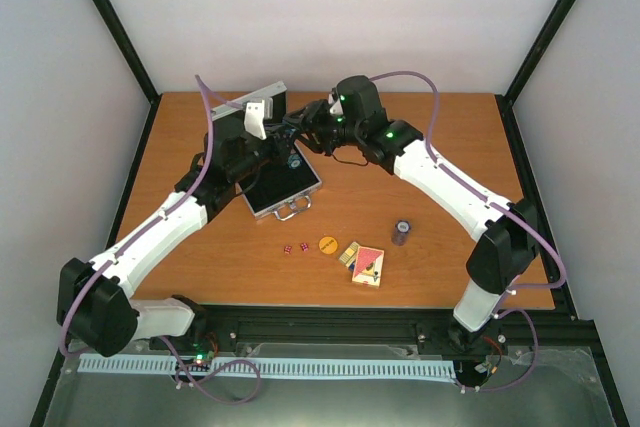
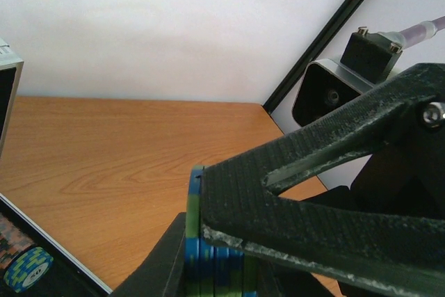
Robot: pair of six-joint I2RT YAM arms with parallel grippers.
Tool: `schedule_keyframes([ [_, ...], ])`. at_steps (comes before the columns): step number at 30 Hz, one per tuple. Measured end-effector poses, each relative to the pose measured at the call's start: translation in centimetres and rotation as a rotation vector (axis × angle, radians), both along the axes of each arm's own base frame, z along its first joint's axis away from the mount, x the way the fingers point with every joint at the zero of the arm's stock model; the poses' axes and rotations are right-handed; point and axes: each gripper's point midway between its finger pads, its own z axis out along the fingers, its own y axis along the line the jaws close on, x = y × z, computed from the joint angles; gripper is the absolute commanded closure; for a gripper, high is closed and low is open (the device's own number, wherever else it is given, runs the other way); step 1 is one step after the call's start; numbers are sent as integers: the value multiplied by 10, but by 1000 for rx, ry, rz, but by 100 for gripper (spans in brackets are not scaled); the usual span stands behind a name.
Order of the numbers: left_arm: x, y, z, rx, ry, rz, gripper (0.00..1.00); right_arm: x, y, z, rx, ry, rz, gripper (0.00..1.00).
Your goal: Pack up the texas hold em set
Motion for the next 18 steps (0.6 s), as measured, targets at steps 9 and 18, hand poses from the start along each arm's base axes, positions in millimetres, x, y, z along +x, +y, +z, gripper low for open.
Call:
schedule_keyframes([
  [9, -1, 1, 3, 17, -22, -6, 99, -2, 1, 3, 3, -12, 14, 33],
  [18, -3, 10, 14, 12, -51, 10, 99, -14, 2, 3, -27, -9, 70, 0],
])
